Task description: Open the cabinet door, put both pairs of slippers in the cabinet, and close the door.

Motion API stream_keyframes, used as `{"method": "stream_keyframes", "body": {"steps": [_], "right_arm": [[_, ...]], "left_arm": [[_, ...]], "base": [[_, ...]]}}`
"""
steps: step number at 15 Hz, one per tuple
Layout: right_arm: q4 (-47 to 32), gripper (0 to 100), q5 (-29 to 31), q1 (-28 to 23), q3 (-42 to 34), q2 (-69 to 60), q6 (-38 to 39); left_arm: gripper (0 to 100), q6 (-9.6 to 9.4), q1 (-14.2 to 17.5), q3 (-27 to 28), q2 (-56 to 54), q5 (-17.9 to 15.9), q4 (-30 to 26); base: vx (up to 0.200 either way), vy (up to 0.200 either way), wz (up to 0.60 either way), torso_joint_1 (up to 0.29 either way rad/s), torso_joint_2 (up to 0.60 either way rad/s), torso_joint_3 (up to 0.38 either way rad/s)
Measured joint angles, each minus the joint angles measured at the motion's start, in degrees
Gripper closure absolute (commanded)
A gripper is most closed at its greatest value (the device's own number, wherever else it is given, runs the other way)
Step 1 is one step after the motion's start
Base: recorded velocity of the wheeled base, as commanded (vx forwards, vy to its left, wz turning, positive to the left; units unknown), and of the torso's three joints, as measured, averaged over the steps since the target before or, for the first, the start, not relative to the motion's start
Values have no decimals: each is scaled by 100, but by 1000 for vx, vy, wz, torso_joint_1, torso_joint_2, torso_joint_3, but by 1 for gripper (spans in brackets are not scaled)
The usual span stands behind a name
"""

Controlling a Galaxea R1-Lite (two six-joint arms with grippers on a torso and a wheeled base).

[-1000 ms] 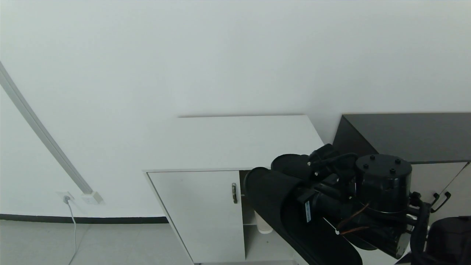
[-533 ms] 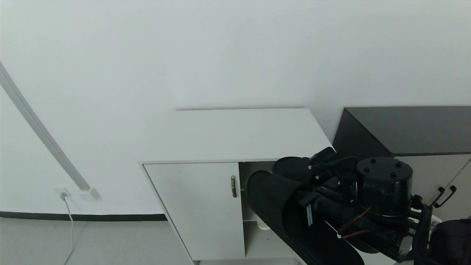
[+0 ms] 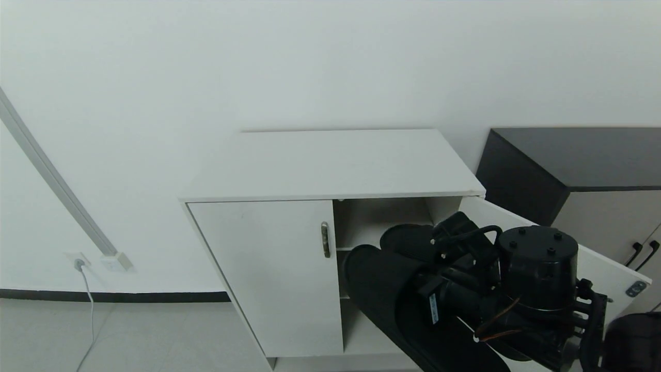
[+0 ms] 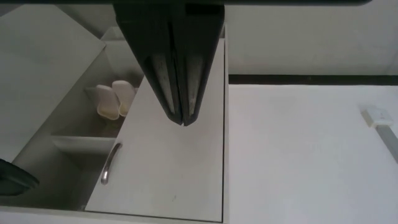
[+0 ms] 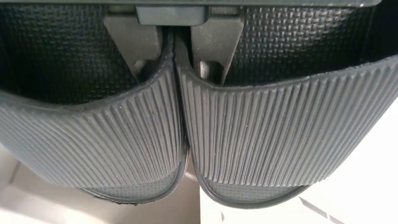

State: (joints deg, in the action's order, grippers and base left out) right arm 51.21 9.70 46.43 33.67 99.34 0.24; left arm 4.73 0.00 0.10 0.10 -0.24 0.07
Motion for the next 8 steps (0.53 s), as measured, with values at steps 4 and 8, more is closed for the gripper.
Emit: {"method": "stream_keyframes", "body": {"steps": [4,8], "right_arm": [[5,100,-2,11,-46,-2,0],[0,100,-2,20,-55,0,2]], "left_arm": [[100,-2,0,0,0,0,0],[100,-2,0,0,0,0,0]], "base": [[0,0,0,-198,515,316],[0,0,0,-173,488,315]]}}
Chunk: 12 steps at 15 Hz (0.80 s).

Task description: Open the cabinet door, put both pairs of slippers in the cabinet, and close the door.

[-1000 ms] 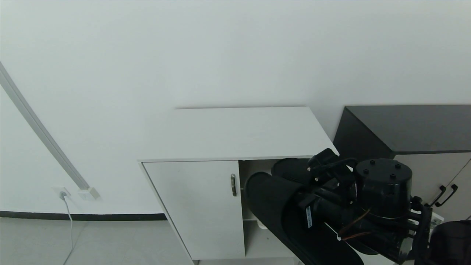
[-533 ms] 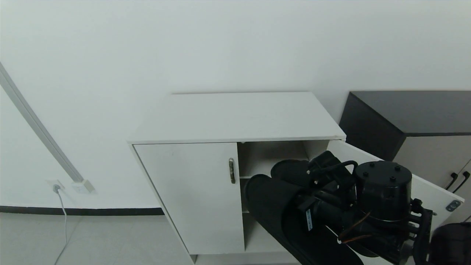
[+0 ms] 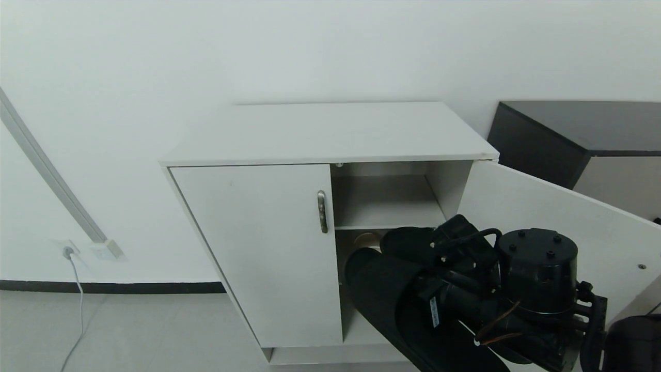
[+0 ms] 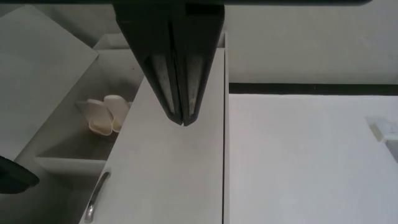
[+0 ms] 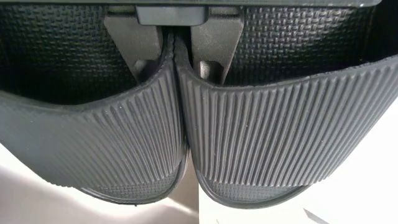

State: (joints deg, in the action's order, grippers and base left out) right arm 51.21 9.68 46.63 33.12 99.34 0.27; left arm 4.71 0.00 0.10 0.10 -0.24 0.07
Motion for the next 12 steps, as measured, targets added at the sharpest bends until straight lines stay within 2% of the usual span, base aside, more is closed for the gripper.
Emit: {"method": "stream_keyframes", "body": {"steps": [7,12], "right_arm": [[2,100,0,2,-2,0,0],[2,100,-2,2,-16,2,-2]], "left_arm": [[100,2,0,0,0,-2,0],[100,2,0,0,0,-2,0]], "base": [[0,0,0,-133,468,339],[0,0,0,-67,447,376]]}}
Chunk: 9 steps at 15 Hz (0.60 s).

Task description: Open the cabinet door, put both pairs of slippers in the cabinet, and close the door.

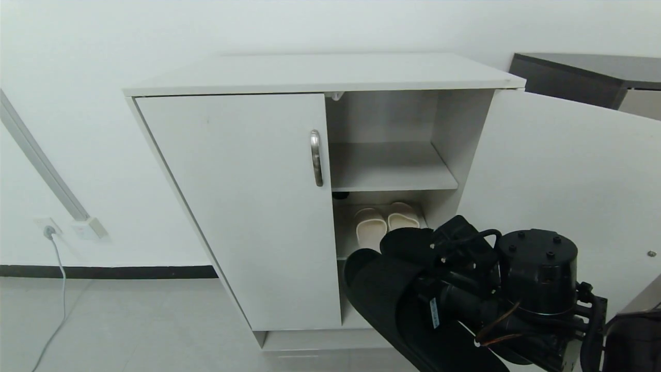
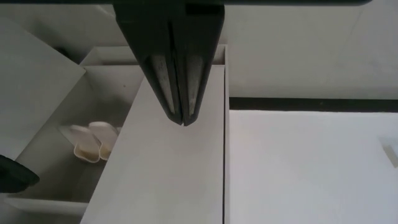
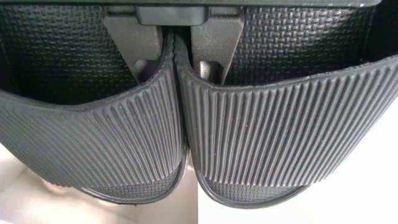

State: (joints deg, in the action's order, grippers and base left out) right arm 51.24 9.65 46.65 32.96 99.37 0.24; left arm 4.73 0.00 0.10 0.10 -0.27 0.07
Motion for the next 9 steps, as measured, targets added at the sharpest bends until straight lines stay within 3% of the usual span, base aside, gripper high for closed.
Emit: {"method": "stream_keyframes", "body": {"steps": [3,9], "right_arm": [[-4,100,0,-2,-4,11,2],[2,100,49,-11,2,24,-4]], "left_arm": [[100,5,0,0,0,0,0],[100,0,0,0,0,0,0]], "base": [[0,0,0,-12,310,305],[0,0,0,0,28,25]]}}
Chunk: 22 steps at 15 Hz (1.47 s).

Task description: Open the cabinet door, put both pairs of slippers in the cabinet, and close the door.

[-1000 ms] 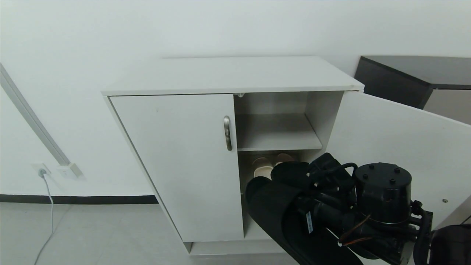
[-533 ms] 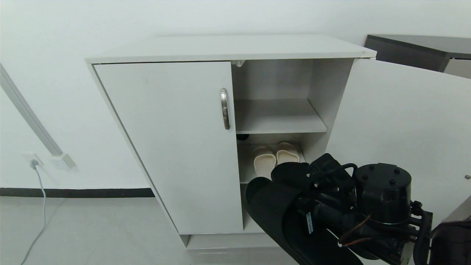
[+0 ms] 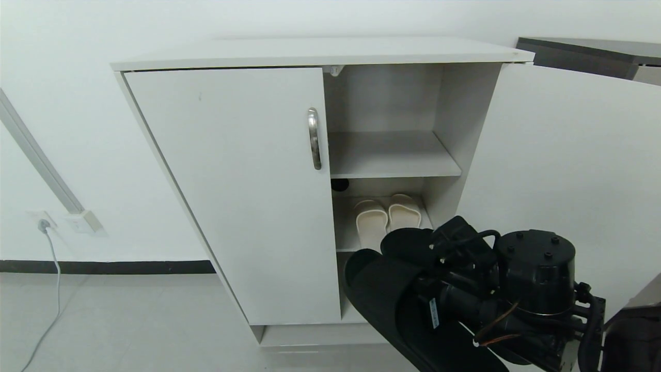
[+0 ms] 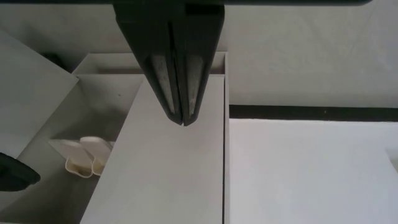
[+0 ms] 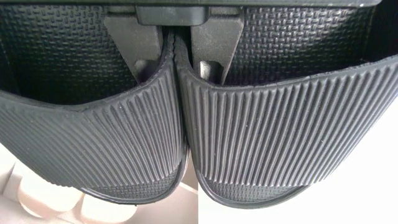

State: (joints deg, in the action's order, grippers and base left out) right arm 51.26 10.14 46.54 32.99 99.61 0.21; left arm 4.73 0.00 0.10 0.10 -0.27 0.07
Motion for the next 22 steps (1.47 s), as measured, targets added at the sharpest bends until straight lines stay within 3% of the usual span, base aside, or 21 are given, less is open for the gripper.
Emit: {"method": "stream_keyframes", "body": {"steps": [3,6,7,10,14,16,19,22], "right_arm": [[-13,100,312,-5,50,83,-74],[-77,100,2199,11,816,581,-94],[-96,100,2466,28,1156,774,-76],[-1073,100,2956,106,2087,1097,57],[-3632,100,3143,395,3421,974,1070],[-4500,100,3398,450,4184,894,1556],[-4749,100,3751,491,4902,747,1630],[-4732,100,3736,480,5038,780,1626]], "left_arm": [[100,0,0,0,0,0,0],[100,-9,0,0,0,-6,0],[100,-9,0,0,0,-6,0],[100,-13,0,0,0,-6,0],[100,-9,0,0,0,-6,0],[100,-11,0,0,0,-9,0],[100,-17,0,0,0,-9,0],[100,-20,0,-2,0,-9,0]], "base": [[0,0,0,0,0,0],[0,0,0,0,0,0],[0,0,0,0,0,0],[0,0,0,0,0,0],[0,0,0,0,0,0],[0,0,0,0,0,0],[0,0,0,0,0,0],[0,0,0,0,0,0]]}}
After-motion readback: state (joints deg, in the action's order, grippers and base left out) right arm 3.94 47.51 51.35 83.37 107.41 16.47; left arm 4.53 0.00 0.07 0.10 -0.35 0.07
